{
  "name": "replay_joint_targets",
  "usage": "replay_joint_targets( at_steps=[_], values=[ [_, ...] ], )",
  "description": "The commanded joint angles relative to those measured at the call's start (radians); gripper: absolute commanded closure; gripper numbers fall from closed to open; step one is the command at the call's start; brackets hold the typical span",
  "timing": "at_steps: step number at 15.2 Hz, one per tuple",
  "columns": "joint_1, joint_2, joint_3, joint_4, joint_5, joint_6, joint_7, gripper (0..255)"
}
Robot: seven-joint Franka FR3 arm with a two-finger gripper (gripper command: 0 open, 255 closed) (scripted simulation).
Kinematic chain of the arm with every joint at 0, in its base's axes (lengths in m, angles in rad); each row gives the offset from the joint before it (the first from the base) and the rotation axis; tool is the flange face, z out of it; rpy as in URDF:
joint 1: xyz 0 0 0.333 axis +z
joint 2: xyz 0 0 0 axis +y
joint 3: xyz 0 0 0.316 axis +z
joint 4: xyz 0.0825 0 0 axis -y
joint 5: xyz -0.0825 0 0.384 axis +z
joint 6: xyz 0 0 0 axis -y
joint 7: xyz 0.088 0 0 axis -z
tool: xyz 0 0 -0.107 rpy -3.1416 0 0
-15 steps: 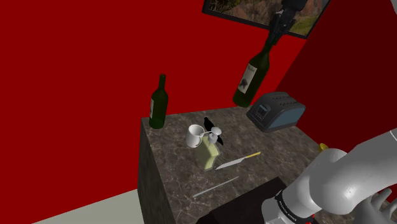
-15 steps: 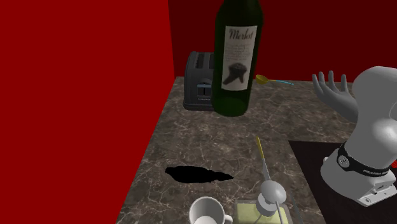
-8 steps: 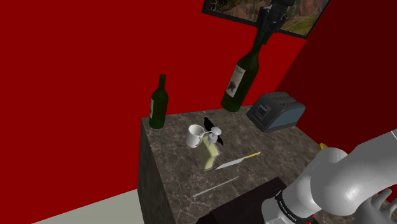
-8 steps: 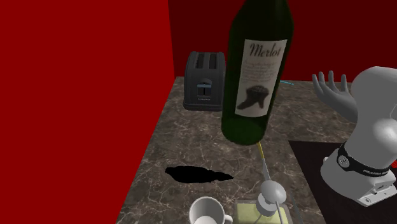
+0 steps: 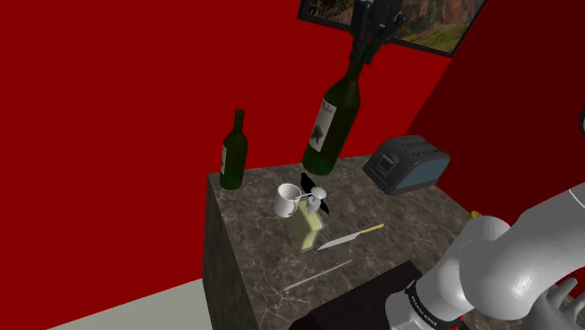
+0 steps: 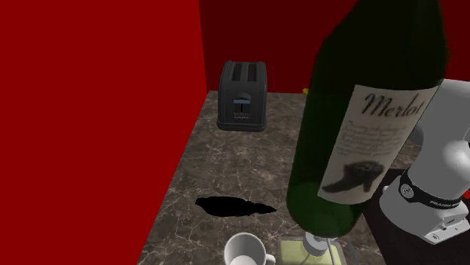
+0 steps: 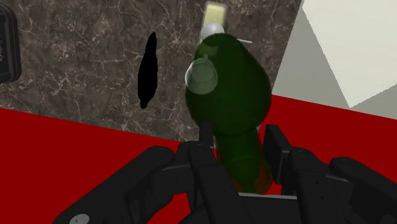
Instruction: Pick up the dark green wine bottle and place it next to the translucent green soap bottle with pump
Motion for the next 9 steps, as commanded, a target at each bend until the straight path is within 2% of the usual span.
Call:
replay_joint_targets(
  at_steps=[1,6,9],
  values=[
    [0.017,0.024,0.031,0.025,0.003,-0.001,0.051,255],
    [0.068,0.109,0.113,0.122,-0.002,-0.015,0.183,255],
    [0.111,0.190,0.169,0.218,-0.018,-0.034,0.275,255]
  ],
)
